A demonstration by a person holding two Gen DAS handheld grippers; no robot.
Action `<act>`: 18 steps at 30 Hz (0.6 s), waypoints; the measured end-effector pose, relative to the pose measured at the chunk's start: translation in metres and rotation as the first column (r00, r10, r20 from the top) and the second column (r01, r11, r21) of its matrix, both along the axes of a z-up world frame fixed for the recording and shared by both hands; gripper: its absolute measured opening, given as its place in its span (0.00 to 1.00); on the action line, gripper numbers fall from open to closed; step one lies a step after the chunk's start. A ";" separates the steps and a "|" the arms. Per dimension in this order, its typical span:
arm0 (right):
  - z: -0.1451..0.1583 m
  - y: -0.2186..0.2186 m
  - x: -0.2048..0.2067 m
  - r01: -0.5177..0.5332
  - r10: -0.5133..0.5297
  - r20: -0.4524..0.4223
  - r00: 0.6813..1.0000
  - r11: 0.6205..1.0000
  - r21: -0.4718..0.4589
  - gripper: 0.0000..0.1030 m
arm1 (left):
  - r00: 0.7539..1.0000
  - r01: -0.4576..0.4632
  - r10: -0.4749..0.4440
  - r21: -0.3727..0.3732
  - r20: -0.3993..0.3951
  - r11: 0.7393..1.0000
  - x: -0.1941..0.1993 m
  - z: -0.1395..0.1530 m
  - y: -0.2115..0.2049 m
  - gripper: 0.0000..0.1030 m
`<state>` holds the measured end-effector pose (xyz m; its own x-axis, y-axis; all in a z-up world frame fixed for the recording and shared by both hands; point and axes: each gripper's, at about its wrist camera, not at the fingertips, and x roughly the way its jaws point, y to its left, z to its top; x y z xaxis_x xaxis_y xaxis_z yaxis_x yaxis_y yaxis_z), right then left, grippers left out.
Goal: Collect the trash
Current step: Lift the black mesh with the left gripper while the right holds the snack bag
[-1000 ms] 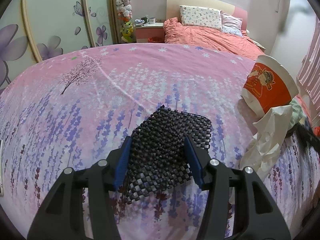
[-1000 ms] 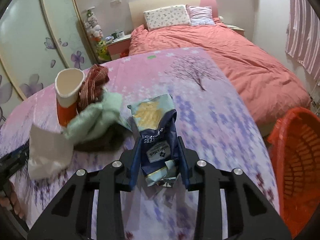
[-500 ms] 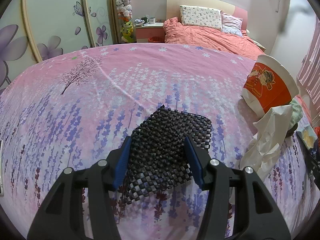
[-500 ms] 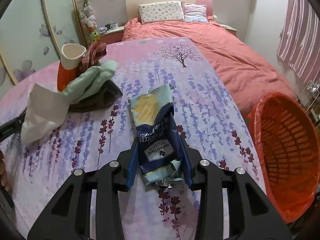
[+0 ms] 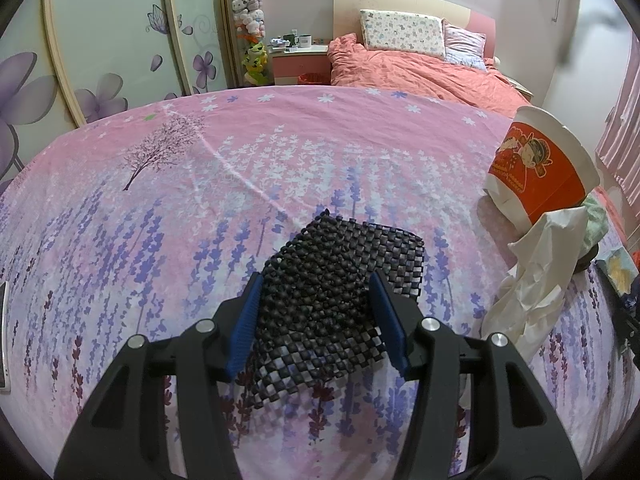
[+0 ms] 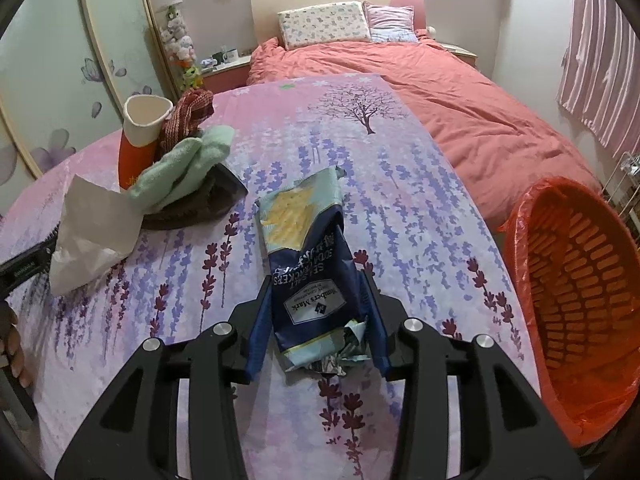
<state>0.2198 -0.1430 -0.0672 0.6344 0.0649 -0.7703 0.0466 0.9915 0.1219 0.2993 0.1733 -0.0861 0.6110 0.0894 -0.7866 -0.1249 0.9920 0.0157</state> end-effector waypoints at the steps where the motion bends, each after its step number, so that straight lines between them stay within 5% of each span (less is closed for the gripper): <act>1: 0.000 -0.001 0.000 0.000 0.000 0.001 1.000 1.000 0.006 0.40 | 1.000 0.000 0.000 0.000 0.000 1.000 0.000 0.000 0.000 0.53; 18: -0.001 0.005 0.000 -0.004 0.003 -0.006 1.000 0.999 -0.040 0.42 | 1.000 0.000 0.000 0.008 -0.002 1.000 0.000 0.000 -0.002 0.53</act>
